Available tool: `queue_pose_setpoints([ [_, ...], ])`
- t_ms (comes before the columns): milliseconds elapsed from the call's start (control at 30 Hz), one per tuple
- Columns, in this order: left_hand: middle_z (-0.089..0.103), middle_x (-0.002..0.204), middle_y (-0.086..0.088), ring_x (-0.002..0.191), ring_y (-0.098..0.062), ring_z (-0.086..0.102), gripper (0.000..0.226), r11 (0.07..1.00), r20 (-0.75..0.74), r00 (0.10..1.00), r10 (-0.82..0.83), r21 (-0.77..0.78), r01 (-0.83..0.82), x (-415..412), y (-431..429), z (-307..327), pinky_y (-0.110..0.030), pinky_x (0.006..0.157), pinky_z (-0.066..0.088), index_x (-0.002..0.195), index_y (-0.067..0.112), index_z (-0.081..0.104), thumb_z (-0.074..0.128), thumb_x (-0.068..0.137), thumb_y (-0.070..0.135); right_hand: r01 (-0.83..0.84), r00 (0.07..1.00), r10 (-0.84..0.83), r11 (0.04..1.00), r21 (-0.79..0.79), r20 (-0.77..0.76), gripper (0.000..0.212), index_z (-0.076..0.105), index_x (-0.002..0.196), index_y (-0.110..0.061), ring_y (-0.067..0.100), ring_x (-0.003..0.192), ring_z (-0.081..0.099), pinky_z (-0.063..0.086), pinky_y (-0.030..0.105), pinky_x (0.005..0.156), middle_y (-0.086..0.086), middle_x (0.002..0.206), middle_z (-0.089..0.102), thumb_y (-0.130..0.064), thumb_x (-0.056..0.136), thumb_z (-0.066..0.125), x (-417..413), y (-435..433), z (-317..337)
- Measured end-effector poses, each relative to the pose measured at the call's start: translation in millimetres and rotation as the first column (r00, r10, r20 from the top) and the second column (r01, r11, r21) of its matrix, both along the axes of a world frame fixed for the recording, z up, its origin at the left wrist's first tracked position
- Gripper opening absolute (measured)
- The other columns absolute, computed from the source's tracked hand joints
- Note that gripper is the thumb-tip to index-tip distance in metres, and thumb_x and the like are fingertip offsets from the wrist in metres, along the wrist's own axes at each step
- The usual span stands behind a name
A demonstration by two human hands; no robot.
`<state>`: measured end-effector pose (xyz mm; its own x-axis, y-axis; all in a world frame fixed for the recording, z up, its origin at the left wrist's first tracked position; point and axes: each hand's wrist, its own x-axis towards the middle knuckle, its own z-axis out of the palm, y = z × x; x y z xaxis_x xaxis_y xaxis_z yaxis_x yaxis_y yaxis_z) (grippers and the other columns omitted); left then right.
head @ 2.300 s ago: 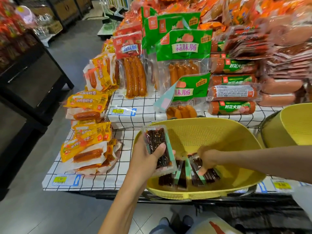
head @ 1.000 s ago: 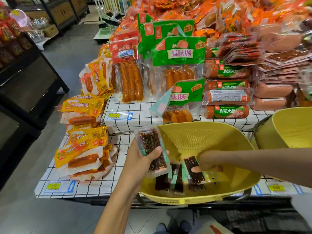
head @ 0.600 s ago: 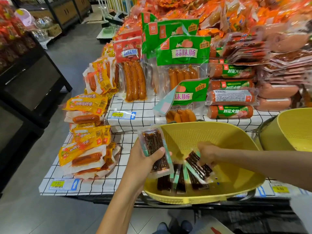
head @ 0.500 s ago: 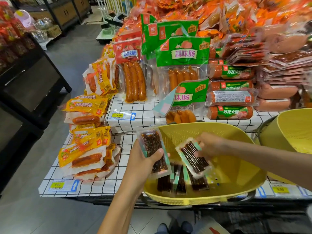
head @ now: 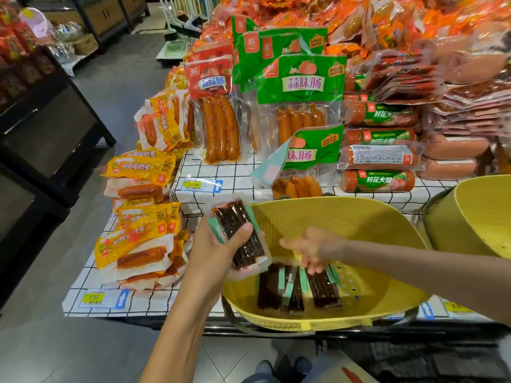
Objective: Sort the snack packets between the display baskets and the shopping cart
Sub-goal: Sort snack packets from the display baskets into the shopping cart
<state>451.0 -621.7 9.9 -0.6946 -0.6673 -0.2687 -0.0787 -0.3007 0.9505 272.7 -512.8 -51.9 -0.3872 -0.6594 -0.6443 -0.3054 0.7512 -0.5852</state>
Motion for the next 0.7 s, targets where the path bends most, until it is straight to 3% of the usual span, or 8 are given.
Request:
queue_pose_setpoints([
  [67,0.072,0.104,-0.007,0.091,-0.020,0.072,0.046,0.999,0.005,1.000,0.008,-0.032,-0.008,1,-2,1,-0.027,0.058,0.057,0.121,0.017,0.056,0.070,0.077,0.015,-0.195,0.971,0.220,0.955,0.224,-0.094,0.064,0.053,0.114,-0.015,0.008,0.056,0.061,0.046,0.017,0.043,0.005,0.084,0.064,-0.071,0.086,0.039,13,-3,-25],
  [167,0.071,0.107,-0.008,0.091,-0.019,0.072,0.043,0.999,0.012,1.000,0.009,-0.032,-0.009,3,0,-3,-0.027,0.058,0.057,0.122,0.015,0.056,0.069,0.081,0.009,-0.374,0.881,0.440,0.873,0.312,-0.176,0.069,0.026,0.141,-0.048,0.008,0.058,0.053,0.043,0.022,0.046,0.003,0.126,0.057,-0.081,0.080,0.031,29,-11,-45],
  [200,0.071,0.106,-0.008,0.088,-0.017,0.072,0.043,1.000,0.013,1.000,0.010,-0.029,-0.009,4,1,-3,-0.025,0.056,0.056,0.122,0.015,0.056,0.069,0.082,0.008,-0.386,0.856,0.466,0.864,0.322,-0.224,0.070,0.023,0.143,-0.049,0.009,0.059,0.052,0.040,0.022,0.049,0.003,0.130,0.056,-0.080,0.080,0.034,31,-12,-46],
  [267,0.070,0.106,-0.007,0.085,-0.013,0.072,0.043,1.000,0.009,1.000,0.012,-0.025,-0.012,5,2,-4,-0.023,0.053,0.055,0.122,0.015,0.056,0.069,0.082,0.007,-0.398,0.837,0.485,0.858,0.324,-0.256,0.068,0.033,0.142,-0.038,0.010,0.059,0.052,0.039,0.021,0.051,0.004,0.103,0.065,-0.072,0.084,0.044,34,-15,-44],
  [333,0.070,0.106,-0.007,0.087,-0.015,0.072,0.042,0.999,0.003,1.000,0.020,-0.026,-0.020,5,2,-5,-0.025,0.054,0.056,0.121,0.017,0.057,0.068,0.083,0.005,-0.369,0.873,0.445,0.871,0.323,-0.202,0.059,0.050,0.130,-0.016,0.010,0.060,0.060,0.041,0.019,0.047,0.002,0.076,0.064,-0.058,0.088,0.054,31,-14,-38],
  [433,0.071,0.103,-0.005,0.087,-0.015,0.072,0.041,0.998,0.008,1.000,0.030,-0.053,-0.029,3,2,-4,-0.026,0.057,0.057,0.120,0.018,0.058,0.069,0.083,0.005,-0.212,0.952,0.267,0.929,0.303,-0.153,0.035,0.054,0.104,0.002,0.021,0.077,0.071,0.045,0.017,0.043,0.015,0.091,0.072,-0.029,0.092,0.062,13,-4,-32],
  [600,0.071,0.102,-0.004,0.088,-0.016,0.072,0.038,0.998,0.033,0.999,0.019,-0.058,-0.017,1,4,-5,-0.039,0.062,0.061,0.117,0.020,0.058,0.069,0.083,0.006,0.031,0.998,-0.022,0.988,0.152,-0.063,0.005,0.060,0.087,-0.001,0.012,0.048,0.058,0.046,0.020,0.044,0.008,0.061,0.062,-0.003,0.091,0.056,-9,11,-23],
  [700,0.071,0.105,-0.005,0.091,-0.018,0.071,0.040,0.996,0.048,0.998,0.043,-0.076,-0.039,0,5,-4,-0.038,0.069,0.061,0.119,0.018,0.056,0.068,0.084,0.005,0.066,0.996,-0.072,0.993,-0.098,-0.054,0.016,0.059,0.080,-0.008,0.005,0.053,0.059,0.048,0.017,0.047,0.000,0.066,0.060,0.001,0.091,0.052,-18,14,-1],
])
